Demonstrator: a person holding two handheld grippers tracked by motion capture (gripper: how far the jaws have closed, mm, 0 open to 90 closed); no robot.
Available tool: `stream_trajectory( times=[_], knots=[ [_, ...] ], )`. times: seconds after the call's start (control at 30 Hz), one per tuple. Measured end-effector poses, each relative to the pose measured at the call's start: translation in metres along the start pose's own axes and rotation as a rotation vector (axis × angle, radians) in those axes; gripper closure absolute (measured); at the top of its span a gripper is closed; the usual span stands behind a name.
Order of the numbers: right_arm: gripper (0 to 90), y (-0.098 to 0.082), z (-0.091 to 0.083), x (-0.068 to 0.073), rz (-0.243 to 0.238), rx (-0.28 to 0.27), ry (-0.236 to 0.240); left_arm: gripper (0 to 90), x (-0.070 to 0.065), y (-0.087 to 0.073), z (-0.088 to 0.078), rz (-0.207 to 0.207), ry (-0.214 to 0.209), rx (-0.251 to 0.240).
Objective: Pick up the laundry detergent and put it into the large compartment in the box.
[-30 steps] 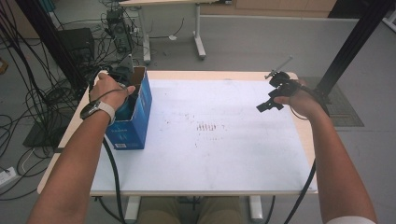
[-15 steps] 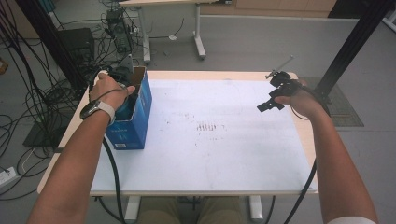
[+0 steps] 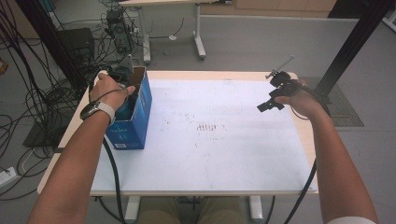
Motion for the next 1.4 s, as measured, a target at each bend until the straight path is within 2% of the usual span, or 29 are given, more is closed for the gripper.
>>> stream_trajectory(
  times=[1.4],
  knots=[
    [10.8, -0.0006, -0.0033, 0.0004, -0.001, -0.007, -0.002, 37.3, -0.0022, -0.0013, -0.0002, 0.003, 0.005, -0.003]
  ],
)
Point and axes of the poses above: each handheld gripper's, and its own axes: z roughly forward along the jaws, y roughly out of its top, x roughly to its left, the point moved 5 cm from there along z, roughly forward along the jaws
